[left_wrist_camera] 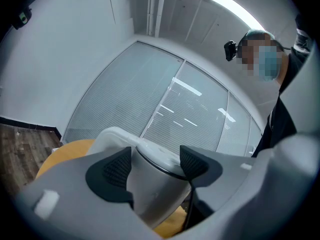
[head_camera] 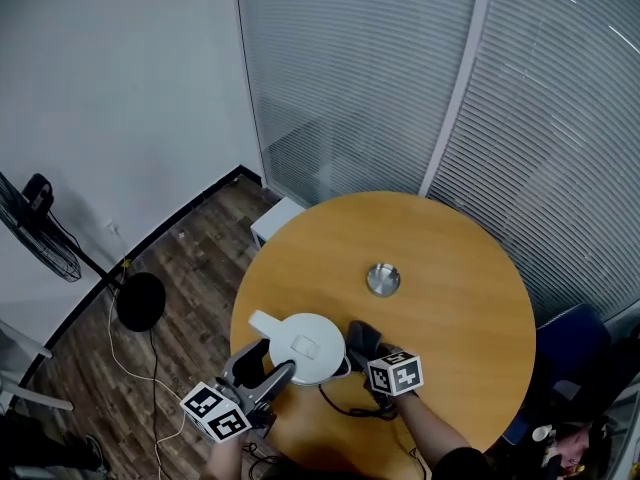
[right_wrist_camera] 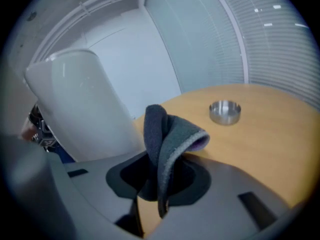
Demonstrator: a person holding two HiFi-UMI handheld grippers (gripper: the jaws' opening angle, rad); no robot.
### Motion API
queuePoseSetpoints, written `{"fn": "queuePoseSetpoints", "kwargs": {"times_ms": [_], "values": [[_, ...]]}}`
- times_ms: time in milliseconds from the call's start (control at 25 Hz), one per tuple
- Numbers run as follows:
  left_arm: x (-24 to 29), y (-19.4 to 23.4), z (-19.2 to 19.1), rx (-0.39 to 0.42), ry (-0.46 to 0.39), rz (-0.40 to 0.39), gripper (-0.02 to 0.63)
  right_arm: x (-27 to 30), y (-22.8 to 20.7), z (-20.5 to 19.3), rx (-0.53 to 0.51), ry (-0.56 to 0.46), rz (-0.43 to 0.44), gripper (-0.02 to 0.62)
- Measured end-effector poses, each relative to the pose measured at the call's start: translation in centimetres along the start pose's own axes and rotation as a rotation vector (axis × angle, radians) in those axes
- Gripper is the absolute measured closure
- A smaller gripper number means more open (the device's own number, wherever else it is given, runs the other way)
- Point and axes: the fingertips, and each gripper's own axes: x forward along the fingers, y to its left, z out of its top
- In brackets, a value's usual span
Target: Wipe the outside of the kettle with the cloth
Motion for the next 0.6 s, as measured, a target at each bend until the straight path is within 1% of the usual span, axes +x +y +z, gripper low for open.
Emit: {"fn": "queuePoseSetpoints", "kwargs": {"times_ms": [80,200,240,320,400,480,520,600], "values": [[-0.1,0.0,0.1,-0.003,-0.004,0.001,0.314,-2.2,0.7,3.8,-0.157,-0.074,-0.001,0.494],[-0.1,0.0,0.1,-0.011,-0.017,0.007,0.314,-5.3,3.1,9.4,-0.467,-0.157,0.031,0.494],[-0.2,0.1,0.0,-0.014,-0.022,0.010,0.314,-6.1,3.8,10.8,-0.556,-0.174,0.034,0.494],[-0.2,0.1,-0.1,-0.020,-0.029,0.016,0.314,-7.2,5.1,12.9,-0.696,-0.204,0.033,0.494],[-0.3,0.2,-0.2,-0.023,-0.033,0.022,0.314,-7.7,6.3,14.1,-0.804,-0.219,0.041,0.494],[-0.4,0.2,-0.1,-0.025,-0.035,0.027,0.314,-7.5,7.5,14.3,-0.893,-0.209,0.064,0.494],[-0.4,0.1,-0.1,-0.026,-0.036,0.029,0.314,-7.3,7.9,14.1,-0.919,-0.199,0.081,0.494],[-0.4,0.1,-0.1,-0.030,-0.039,0.033,0.314,-6.6,8.3,13.3,-0.936,-0.185,0.113,0.494]]}}
